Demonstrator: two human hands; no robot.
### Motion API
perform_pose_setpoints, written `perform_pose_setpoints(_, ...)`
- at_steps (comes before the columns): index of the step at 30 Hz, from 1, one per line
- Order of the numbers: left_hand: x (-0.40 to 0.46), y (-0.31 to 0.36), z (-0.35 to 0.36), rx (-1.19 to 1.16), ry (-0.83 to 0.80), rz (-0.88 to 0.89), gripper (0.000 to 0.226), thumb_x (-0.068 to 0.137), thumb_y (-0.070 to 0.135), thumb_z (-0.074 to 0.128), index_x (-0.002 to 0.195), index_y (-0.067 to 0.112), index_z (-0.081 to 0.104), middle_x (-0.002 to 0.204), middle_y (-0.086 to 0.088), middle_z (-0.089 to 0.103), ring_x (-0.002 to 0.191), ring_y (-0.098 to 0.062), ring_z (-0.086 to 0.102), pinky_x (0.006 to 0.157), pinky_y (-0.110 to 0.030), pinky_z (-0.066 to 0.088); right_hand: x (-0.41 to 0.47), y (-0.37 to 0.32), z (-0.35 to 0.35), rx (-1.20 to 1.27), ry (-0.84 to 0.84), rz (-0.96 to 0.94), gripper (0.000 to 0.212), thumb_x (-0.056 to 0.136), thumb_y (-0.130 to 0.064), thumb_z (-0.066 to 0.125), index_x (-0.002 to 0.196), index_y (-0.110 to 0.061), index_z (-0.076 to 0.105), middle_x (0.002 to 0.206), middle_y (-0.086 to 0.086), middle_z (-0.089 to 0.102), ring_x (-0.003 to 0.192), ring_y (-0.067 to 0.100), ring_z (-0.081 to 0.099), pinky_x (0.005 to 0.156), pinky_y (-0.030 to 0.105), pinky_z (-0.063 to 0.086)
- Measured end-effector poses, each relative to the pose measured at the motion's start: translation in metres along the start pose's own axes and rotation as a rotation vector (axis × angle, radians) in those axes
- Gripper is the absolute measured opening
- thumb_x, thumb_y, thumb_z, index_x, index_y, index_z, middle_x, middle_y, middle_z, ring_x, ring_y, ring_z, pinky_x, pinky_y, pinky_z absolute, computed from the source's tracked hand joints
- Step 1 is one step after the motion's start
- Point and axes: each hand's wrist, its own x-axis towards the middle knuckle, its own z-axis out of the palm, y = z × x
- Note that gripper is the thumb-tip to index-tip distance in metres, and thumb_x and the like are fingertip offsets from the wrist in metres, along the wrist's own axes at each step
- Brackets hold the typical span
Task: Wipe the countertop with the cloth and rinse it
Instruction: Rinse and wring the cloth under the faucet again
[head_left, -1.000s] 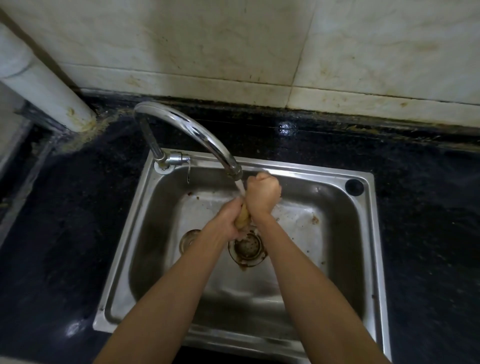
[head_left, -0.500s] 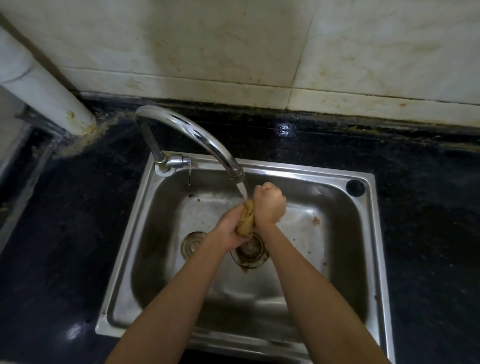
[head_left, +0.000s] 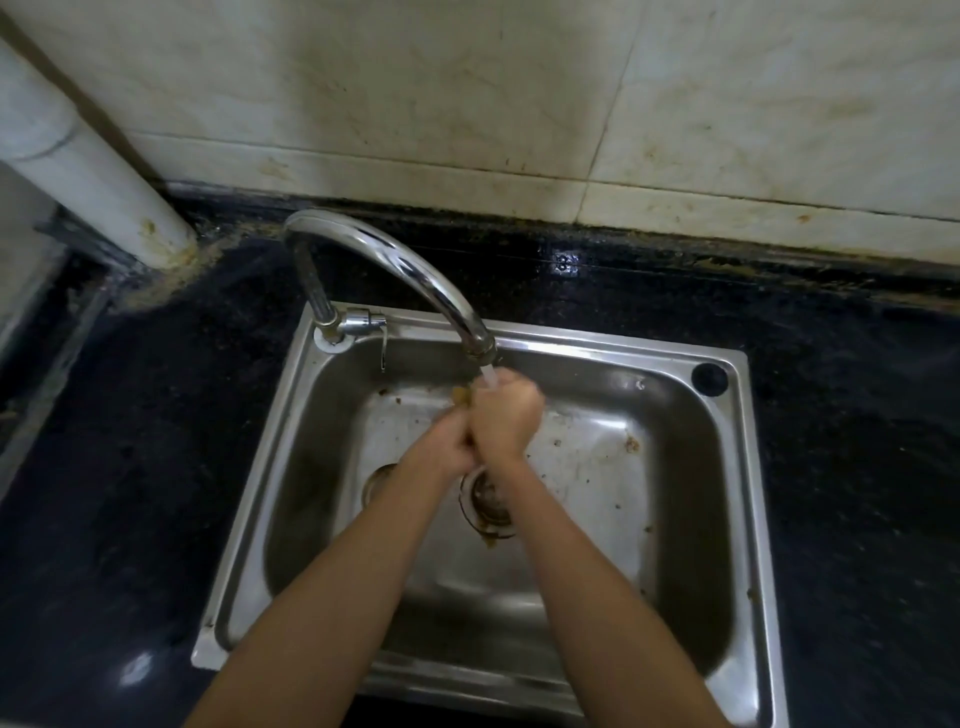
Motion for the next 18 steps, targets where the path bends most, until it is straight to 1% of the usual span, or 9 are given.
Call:
perform_pose_setpoints(1,0.004,-0.003,0.004,-0.048,-0.096,-0.05,0.019,0.096,0.007,0.039,0.088,0.003,0.056,0.094,-0.014,0.059,0.08,-0.021,0.058,0.072,-0.034,0.054,0.009,0.0,-0.009,0.017,0.043,0.091,0.02,0.082,-0.011,0.054,0.065,-0.006,0.062,0.066,0.009,0.062,0.068,0.028,0.061,0.061,0.034,0.051)
perform_pose_setpoints(3,0.012,-0.013,0.003,-0.072,-0.147,-0.109,0.02,0.094,0.006,0.045,0.105,-0.004,0.059,0.101,-0.019,0.062,0.093,-0.027,0.06,0.078,-0.037,0.055,0.036,0.004,-0.02,0.007,0.095,0.152,0.032,0.082,-0.01,0.056,0.051,-0.015,0.05,0.058,0.004,0.054,0.062,0.024,0.056,0.057,0.031,0.046)
perform_pose_setpoints(6,0.022,-0.018,-0.011,-0.204,-0.115,-0.123,0.023,0.096,0.012,0.042,0.093,0.001,0.062,0.085,-0.015,0.065,0.077,-0.023,0.064,0.065,-0.034,0.056,0.01,0.0,-0.015,0.004,0.027,0.107,0.035,0.083,-0.006,0.054,0.051,-0.017,0.046,0.058,0.005,0.051,0.063,0.021,0.054,0.057,0.028,0.043)
perform_pose_setpoints(8,0.021,-0.016,-0.014,-0.133,-0.019,-0.089,0.027,0.099,0.017,0.035,0.082,0.013,0.056,0.076,-0.005,0.058,0.066,-0.015,0.058,0.055,-0.027,0.053,-0.027,0.003,0.0,0.028,-0.093,0.029,0.016,0.082,-0.005,0.055,0.067,-0.003,0.06,0.078,0.017,0.06,0.083,0.026,0.058,0.074,0.036,0.049)
perform_pose_setpoints(10,0.023,-0.014,-0.018,-0.071,0.064,-0.018,0.031,0.1,0.017,0.03,0.074,0.021,0.046,0.073,0.005,0.048,0.063,-0.005,0.047,0.052,-0.017,0.045,-0.05,0.012,0.011,-0.04,-0.216,-0.106,0.036,0.082,-0.013,0.05,0.108,0.01,0.058,0.119,0.028,0.052,0.112,0.037,0.05,0.099,0.045,0.04)
perform_pose_setpoints(11,0.026,-0.016,-0.021,-0.095,0.077,0.014,0.03,0.099,0.019,0.032,0.072,0.021,0.045,0.073,0.006,0.048,0.063,-0.004,0.046,0.052,-0.015,0.044,-0.051,0.013,0.012,-0.046,-0.223,-0.109,0.045,0.082,-0.019,0.048,0.117,0.009,0.054,0.126,0.028,0.049,0.117,0.038,0.047,0.102,0.046,0.038)
perform_pose_setpoints(13,0.025,-0.013,-0.02,-0.024,-0.008,-0.01,0.02,0.095,0.027,0.043,0.08,0.02,0.054,0.08,0.0,0.056,0.069,-0.008,0.056,0.06,-0.02,0.047,-0.031,0.01,0.011,0.003,-0.108,0.0,0.037,0.084,-0.02,0.049,0.106,0.007,0.058,0.112,0.024,0.057,0.108,0.036,0.054,0.092,0.041,0.046)
perform_pose_setpoints(15,0.025,-0.011,-0.014,-0.127,-0.083,-0.101,0.021,0.095,0.019,0.046,0.09,0.006,0.062,0.086,-0.011,0.063,0.079,-0.02,0.059,0.069,-0.033,0.051,0.001,0.006,0.004,-0.017,0.039,0.095,0.014,0.085,-0.014,0.052,0.076,-0.005,0.06,0.08,0.012,0.062,0.082,0.029,0.061,0.069,0.033,0.049)
perform_pose_setpoints(18,0.012,-0.02,-0.012,-0.154,-0.18,-0.165,0.024,0.097,0.008,0.039,0.105,-0.004,0.059,0.097,-0.02,0.062,0.092,-0.027,0.06,0.079,-0.039,0.054,0.03,0.011,-0.011,-0.048,0.073,0.18,0.026,0.087,-0.016,0.054,0.062,-0.015,0.055,0.066,0.002,0.055,0.071,0.023,0.058,0.063,0.029,0.044)
